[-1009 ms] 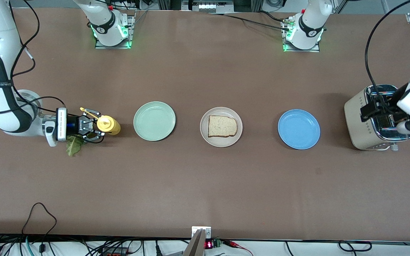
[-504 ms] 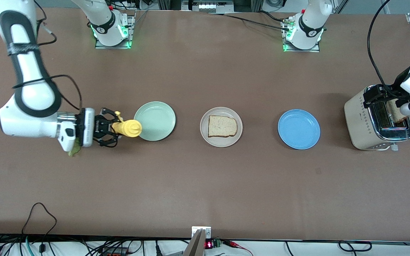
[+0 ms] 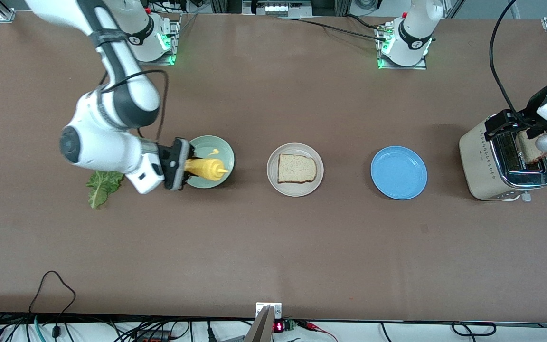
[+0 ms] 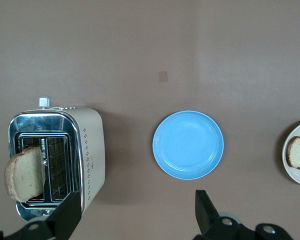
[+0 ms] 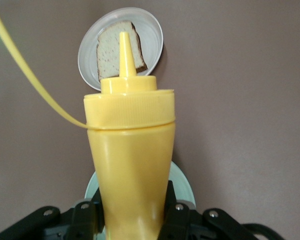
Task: Make sandwich in beige plate with both arms
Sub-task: 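Tilt the yellow bottle over the bread with the right gripper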
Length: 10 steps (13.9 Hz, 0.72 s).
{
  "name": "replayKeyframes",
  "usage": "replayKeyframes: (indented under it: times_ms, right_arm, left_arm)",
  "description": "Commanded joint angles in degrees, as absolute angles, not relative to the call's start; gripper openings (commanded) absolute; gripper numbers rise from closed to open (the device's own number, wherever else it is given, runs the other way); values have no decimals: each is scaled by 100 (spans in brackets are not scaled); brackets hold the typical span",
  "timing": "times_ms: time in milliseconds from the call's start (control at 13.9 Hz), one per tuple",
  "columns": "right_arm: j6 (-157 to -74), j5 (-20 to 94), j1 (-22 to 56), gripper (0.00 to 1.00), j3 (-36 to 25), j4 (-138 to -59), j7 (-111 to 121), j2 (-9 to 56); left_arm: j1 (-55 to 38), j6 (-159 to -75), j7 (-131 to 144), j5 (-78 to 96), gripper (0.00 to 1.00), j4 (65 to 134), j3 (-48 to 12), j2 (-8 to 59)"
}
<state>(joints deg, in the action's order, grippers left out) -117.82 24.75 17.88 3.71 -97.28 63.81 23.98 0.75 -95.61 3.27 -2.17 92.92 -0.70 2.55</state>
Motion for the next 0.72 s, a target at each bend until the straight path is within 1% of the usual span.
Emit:
replayKeyframes:
  times_ms: [0, 360, 648]
  right_arm:
    - [-11742, 1559, 2406, 0, 299, -9405, 5129, 2311]
    - [-11742, 161, 3356, 0, 308, -9246, 3386, 2478]
    - [-11733, -403, 3796, 0, 308, -9237, 2769, 2628]
  left_arm:
    - [114, -9519, 264, -132, 100, 9378, -79, 105]
    - [114, -9404, 220, -132, 100, 9343, -79, 132]
    - [105, -9509, 193, -140, 100, 9334, -97, 149]
